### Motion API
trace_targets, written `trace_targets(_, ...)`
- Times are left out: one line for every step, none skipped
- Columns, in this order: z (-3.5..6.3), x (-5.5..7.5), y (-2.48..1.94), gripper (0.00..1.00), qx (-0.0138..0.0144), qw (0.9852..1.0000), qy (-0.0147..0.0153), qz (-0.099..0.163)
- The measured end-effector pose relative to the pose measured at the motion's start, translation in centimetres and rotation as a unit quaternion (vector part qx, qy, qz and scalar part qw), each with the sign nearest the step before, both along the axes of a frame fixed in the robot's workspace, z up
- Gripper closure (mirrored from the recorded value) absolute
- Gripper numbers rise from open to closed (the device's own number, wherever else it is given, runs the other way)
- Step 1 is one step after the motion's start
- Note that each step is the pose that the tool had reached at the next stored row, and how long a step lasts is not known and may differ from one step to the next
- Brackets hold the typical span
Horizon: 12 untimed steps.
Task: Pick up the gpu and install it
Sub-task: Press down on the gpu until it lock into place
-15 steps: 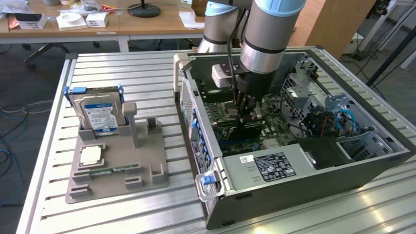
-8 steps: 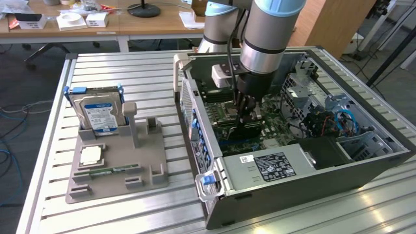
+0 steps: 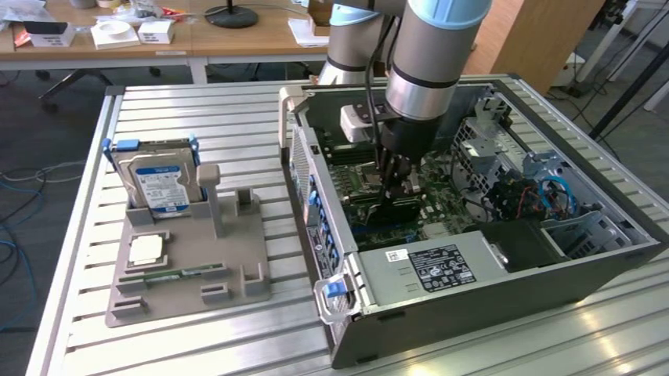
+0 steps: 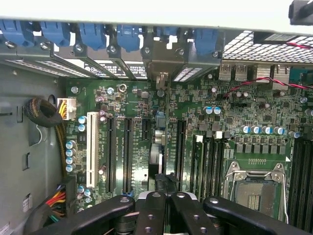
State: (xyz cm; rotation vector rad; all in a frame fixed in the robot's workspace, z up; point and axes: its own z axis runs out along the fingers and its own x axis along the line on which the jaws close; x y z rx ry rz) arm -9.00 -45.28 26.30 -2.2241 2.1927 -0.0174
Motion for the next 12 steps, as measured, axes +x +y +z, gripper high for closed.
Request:
trace_targets(0.00,0.00,0.00,0.90,0.0000,1.0000,0.0000,0.000)
trace_targets(0.00,0.00,0.00,0.90,-0.0001,1.0000,0.0000,0.000)
trace_targets(-0.04,-0.01,0.00,0.90,-0.0002,1.0000,0.0001,0.000)
trace_targets(-0.09,-0.04,-0.01,0.90,-0.0005,1.0000,0.0001,0.000)
trace_targets(-0.16,-0.06,-0.01,0.90,-0.0004,1.0000,0.0001,0.000)
trace_targets(-0.18,-0.07,-0.01,0.90,-0.0003,1.0000,0.0002,0.000)
trace_targets(-0.19,-0.07,-0.01,0.90,-0.0003,1.0000,0.0002,0.000)
trace_targets(-0.20,-0.07,-0.01,0.90,-0.0001,1.0000,0.0001,0.000)
trace_targets(-0.21,-0.08,0.00,0.90,-0.0001,1.0000,0.0001,0.000)
trace_targets(-0.21,-0.07,0.00,0.90,0.0000,1.0000,0.0001,0.000)
trace_targets(-0.21,-0.07,0.00,0.90,0.0000,1.0000,0.0000,0.000)
trace_targets(-0.21,-0.08,0.00,0.90,0.0000,1.0000,0.0000,0.000)
